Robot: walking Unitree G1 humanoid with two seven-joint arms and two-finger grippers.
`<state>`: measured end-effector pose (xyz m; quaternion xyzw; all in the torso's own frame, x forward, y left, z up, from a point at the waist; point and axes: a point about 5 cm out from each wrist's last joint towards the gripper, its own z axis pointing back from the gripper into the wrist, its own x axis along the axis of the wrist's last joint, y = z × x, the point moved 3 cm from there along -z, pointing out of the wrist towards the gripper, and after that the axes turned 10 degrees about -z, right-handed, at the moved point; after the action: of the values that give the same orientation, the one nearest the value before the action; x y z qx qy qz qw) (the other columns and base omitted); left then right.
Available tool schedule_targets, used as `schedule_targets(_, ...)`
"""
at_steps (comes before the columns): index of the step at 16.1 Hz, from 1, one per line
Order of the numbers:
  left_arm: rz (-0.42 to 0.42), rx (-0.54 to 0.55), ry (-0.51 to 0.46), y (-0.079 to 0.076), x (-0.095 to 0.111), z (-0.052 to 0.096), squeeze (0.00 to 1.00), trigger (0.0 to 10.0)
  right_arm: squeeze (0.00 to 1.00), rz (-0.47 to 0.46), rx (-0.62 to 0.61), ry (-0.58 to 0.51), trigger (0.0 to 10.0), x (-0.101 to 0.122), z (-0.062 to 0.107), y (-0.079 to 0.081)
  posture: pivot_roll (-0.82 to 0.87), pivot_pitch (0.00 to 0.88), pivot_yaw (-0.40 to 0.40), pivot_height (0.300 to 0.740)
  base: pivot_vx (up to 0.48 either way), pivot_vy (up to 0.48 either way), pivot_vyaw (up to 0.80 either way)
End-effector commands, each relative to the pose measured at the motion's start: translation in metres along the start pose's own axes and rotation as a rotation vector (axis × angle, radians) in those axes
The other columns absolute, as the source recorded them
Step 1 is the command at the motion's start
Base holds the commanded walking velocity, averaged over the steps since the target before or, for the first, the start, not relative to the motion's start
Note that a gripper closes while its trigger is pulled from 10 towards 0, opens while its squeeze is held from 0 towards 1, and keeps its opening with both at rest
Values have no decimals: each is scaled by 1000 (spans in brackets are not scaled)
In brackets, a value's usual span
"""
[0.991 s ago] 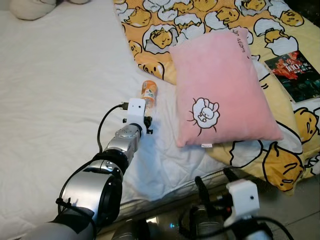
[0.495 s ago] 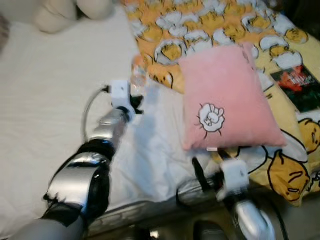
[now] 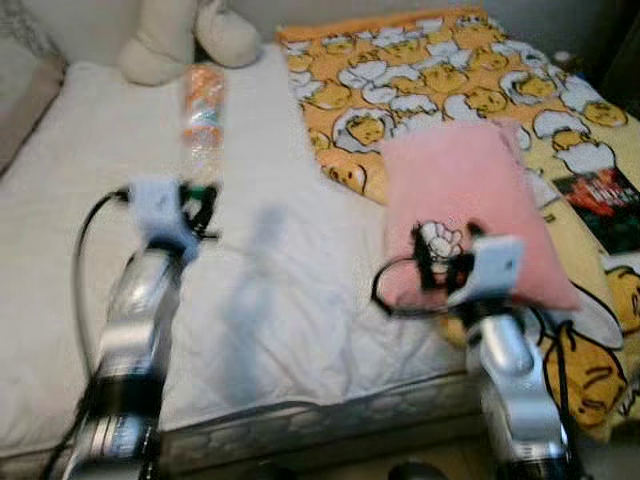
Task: Clean up the room
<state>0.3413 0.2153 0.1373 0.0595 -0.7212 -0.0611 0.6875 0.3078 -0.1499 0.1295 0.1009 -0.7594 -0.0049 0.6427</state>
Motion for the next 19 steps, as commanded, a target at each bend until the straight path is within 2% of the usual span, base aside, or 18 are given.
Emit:
schedule_targets(1,9,66,26,9,-2,17,0,0,0,-13,-12,-14,10000,-1,-2,-1,-87,0,83,740,0,0,0)
schedule_targets(2,11,88,40,10,-5,29,0,0,0,-10,-15,-29,10000,2,-4,-1,-86,0,81,740,0,0,0)
schedule_targets(4,-22,61,27,0,-6,44,0,0,0,-28,-20,-43,10000,4,-7,-1,-89,0,71,740,0,0,0)
schedule_targets(7,-16,-38,46,-39,-18,66,0,0,0,-52,-3,-30,10000,-3,-6,5,-101,0,45,740,0,0,0)
schedule_targets(8,1,-33,74,-42,-21,67,0,0,0,-64,0,-17,10000,-7,-4,5,-100,0,44,740,0,0,0)
schedule_targets(9,7,-30,93,-42,-23,62,0,10000,0,-73,3,-2,10000,-11,-3,5,-98,0,42,740,0,0,0)
schedule_targets(11,2,-6,71,-42,-16,53,0,10000,0,-74,5,23,10000,-16,-4,6,-99,0,42,740,0,0,0)
schedule_targets(12,-24,-36,57,-48,-11,48,0,10000,0,-84,-7,40,10000,-19,-6,4,-101,0,43,740,0,0,800)
schedule_targets(19,-28,-84,50,-59,-7,36,0,10000,0,-83,-13,80,10000,-31,-7,4,-124,0,66,740,0,0,750)
